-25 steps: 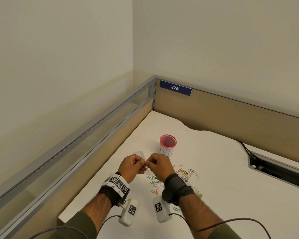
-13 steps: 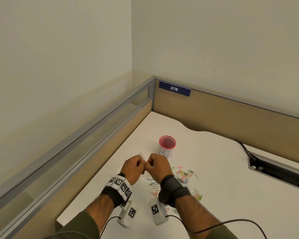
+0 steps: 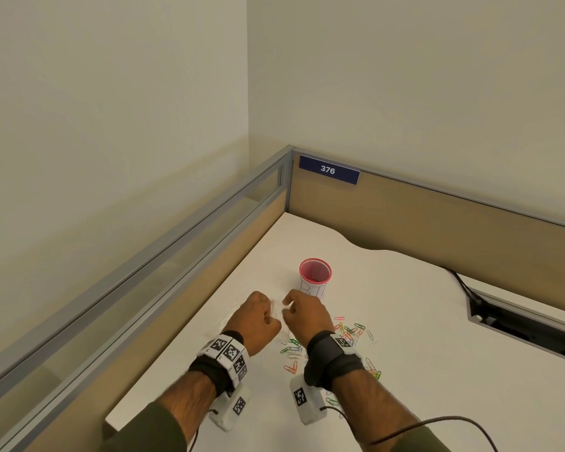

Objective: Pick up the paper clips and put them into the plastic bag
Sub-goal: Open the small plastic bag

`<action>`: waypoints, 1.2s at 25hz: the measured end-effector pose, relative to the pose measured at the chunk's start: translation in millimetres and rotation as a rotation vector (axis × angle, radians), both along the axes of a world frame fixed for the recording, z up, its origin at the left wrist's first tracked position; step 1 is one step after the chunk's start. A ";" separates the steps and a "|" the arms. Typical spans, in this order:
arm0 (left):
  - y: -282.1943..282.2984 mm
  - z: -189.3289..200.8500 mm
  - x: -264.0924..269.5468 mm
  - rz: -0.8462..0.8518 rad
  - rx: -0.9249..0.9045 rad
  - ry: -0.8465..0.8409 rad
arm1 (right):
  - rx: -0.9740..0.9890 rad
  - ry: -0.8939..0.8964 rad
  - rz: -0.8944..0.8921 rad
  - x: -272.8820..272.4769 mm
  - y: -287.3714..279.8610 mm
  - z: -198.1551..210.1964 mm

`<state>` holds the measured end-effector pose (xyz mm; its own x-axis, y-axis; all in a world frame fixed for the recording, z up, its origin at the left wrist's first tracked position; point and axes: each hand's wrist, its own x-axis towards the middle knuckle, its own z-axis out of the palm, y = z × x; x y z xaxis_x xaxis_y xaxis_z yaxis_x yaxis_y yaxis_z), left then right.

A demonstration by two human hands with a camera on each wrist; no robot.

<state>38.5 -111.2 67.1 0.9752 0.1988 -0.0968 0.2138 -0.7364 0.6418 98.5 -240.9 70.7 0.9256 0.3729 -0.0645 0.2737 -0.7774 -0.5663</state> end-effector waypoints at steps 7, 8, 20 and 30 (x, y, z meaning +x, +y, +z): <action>17.3 -7.9 -12.9 -0.112 -0.156 -0.111 | 0.109 0.034 -0.036 5.7 -3.5 0.8; 16.0 -10.9 -12.4 -0.126 -0.099 -0.070 | 0.144 0.049 -0.024 4.7 -1.9 1.5; 5.9 -31.4 3.9 -0.102 0.053 -0.317 | 0.099 0.043 0.134 -0.3 -0.4 17.8; 12.7 -38.8 17.0 0.006 0.198 -0.251 | -0.079 -0.176 0.313 -21.0 14.9 33.7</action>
<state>55.5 -98.5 28.3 0.9626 0.1951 0.1878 0.0714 -0.8518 0.5190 77.5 -226.0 104.4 0.7670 0.6400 0.0459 0.5933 -0.6801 -0.4308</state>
